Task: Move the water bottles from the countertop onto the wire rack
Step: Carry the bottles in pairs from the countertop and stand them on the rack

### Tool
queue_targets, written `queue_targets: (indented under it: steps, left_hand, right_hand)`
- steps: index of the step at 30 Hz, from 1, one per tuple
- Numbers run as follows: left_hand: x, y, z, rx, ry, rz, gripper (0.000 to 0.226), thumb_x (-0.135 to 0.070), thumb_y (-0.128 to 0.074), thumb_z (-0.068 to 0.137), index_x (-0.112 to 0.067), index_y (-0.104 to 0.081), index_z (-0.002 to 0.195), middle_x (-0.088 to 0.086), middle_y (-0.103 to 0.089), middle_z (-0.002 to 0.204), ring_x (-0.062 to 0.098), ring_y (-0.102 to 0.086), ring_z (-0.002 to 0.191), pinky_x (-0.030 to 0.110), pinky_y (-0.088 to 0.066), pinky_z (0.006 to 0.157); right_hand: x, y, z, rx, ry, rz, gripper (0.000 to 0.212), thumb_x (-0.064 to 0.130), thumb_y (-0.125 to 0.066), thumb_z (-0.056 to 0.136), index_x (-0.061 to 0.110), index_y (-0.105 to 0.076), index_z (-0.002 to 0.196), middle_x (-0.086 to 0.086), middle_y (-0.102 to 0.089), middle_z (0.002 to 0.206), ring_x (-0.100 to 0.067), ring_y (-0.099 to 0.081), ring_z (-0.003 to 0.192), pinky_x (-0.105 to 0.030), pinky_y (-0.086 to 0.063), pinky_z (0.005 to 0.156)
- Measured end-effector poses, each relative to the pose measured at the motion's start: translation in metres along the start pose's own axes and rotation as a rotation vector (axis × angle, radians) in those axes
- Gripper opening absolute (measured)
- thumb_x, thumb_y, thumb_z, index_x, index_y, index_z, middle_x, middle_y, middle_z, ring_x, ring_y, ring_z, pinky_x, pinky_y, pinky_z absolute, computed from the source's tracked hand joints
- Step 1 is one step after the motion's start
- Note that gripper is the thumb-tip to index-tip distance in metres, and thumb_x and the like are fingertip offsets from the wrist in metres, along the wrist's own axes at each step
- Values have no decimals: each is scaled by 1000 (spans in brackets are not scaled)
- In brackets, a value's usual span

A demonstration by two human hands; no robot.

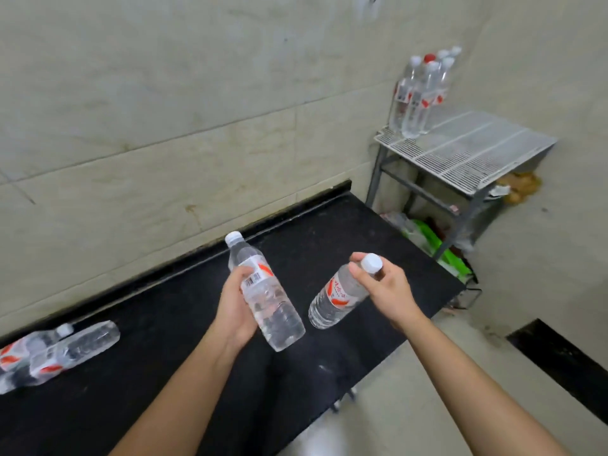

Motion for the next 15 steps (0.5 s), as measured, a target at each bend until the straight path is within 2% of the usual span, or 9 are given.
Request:
queue_targets:
  steps: [2,3,5,7,10,13,15]
  left_hand:
    - [17,-44,-5,52,-2,40,48,-53,-69,85,-11,-57,105,8,-57,78,21,-58,67,39,-50,69]
    - [28,-66,-7,68,-12,83,63,-63,-76,75,-11,-58,107,8,-58,78,22,-60,67,38,-52,68]
    - [52,-108,-11,92,-36,176,89,-69,-88,54,-9,-59,114,10,-62,82,24,-64,68,38,-54,69]
    - [79,-151,-16,114,-76,226,99,-68,-91,47,-7,-59,118,10,-65,83,24,-66,71,38,-55,70]
    - [123,-215,-22,141,-148,254,90,-61,-90,55,-8,-59,120,12,-65,87,25,-67,73,37,-57,68]
    - [160,-269,-27,148,-196,251,68,-50,-84,61,-8,-61,110,11,-65,82,24,-66,70,37,-57,68]
    - [177,-299,-29,133,-205,274,61,-46,-83,59,-6,-65,103,11,-69,78,25,-68,68,38,-58,68]
  right_hand:
    - [3,45,-4,-76,4,96,26,23,-76,92,16,-73,117,2,-77,113,-14,-71,110,-17,-55,87]
    - [4,68,-6,-113,-3,139,27,26,-76,91,19,-73,117,3,-77,113,-10,-71,108,-16,-54,87]
    - [7,117,-10,-183,0,189,26,32,-79,88,23,-73,112,4,-78,109,-8,-71,101,-24,-56,89]
    - [8,162,-13,-227,33,175,19,35,-79,87,22,-74,100,7,-78,97,-4,-70,91,-30,-56,87]
    - [9,221,-18,-266,121,127,25,44,-77,87,19,-73,91,6,-74,84,-4,-64,80,-34,-52,80]
    - [4,275,-20,-323,174,70,40,62,-68,81,24,-72,95,-3,-74,95,-16,-68,91,-40,-54,86]
    - [0,309,-18,-371,182,62,35,65,-64,79,34,-71,93,-1,-69,99,-12,-65,94,-41,-52,90]
Point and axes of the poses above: each hand's wrist, its own z-axis towards the middle knuckle, its own y-axis out of the back of the hand, x = y × z, the point moved 3 cm from there along z, towards the middle knuckle
